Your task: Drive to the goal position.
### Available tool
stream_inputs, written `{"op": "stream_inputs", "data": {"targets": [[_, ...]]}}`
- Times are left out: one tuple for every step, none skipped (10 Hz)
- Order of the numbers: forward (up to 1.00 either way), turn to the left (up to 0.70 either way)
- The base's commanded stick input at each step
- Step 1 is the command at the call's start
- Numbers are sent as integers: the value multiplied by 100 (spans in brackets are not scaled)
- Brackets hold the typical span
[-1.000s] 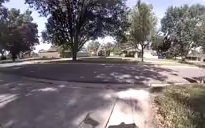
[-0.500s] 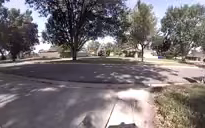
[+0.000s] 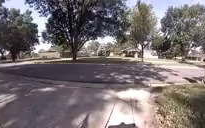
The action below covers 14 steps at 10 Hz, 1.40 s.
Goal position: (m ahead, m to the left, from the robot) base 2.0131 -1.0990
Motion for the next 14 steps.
{"op": "stream_inputs", "data": {"targets": [[6,1],[6,1],[6,1],[6,1],[6,1],[6,1],[6,1],[6,1],[6,1],[6,1],[6,1],[6,1],[6,1],[6,1]]}}
